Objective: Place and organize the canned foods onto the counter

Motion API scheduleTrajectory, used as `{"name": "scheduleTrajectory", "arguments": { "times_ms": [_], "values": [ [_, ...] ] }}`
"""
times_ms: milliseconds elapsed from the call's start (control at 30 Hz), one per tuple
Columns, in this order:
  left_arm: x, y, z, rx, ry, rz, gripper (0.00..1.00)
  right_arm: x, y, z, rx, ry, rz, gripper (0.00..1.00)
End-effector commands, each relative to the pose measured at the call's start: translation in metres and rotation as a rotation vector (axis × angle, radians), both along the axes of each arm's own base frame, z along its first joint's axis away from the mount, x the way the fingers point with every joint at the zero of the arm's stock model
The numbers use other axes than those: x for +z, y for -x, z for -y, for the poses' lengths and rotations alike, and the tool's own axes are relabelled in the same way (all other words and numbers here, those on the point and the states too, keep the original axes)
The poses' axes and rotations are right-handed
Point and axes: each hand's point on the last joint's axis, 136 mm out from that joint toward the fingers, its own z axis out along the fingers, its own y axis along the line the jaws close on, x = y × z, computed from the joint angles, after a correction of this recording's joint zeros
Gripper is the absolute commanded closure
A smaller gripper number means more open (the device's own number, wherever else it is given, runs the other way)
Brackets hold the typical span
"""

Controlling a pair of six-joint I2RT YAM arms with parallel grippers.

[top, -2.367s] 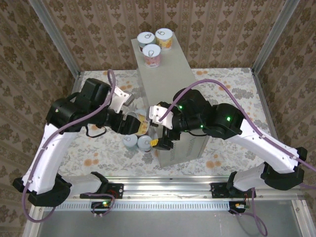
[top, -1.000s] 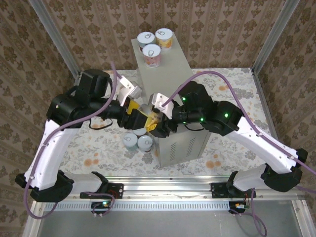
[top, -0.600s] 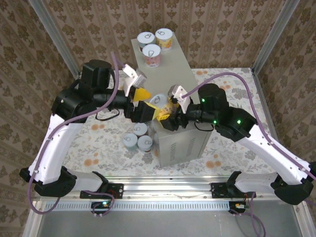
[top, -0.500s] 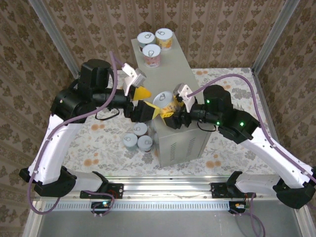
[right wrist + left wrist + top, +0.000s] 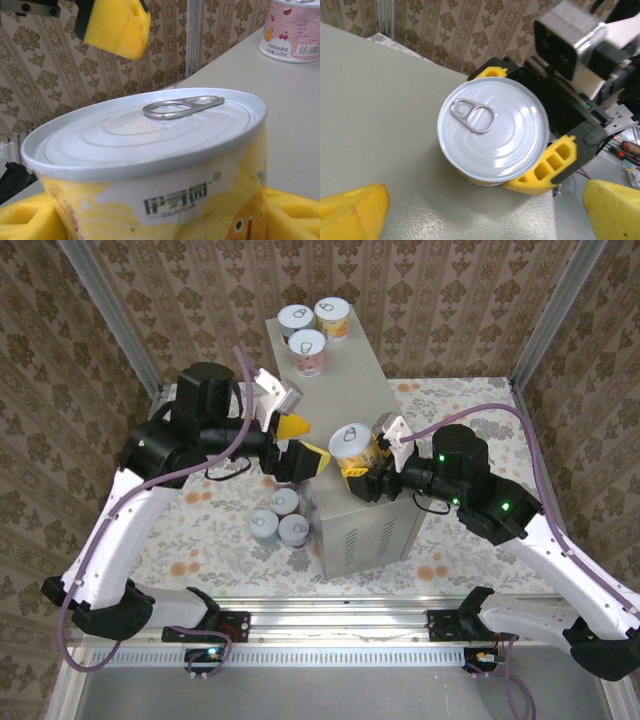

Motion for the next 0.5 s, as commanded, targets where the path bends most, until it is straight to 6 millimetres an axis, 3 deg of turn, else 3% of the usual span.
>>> {"name": "scheduleTrajectory", "arguments": {
  "times_ms": [0, 467],
  "values": [
    [0.012, -0.003, -0.006, 0.038, 0.047, 0.044, 0.0, -0.015, 0.0, 0.008, -0.025, 0.059, -0.026, 0.24],
    [0.003, -0.012, -0.017, 0.08, 0.07, 0.018, 0.0, -0.015, -0.002, 0.007, -0.029, 0.078, -0.035, 0.19]
  ]
}}
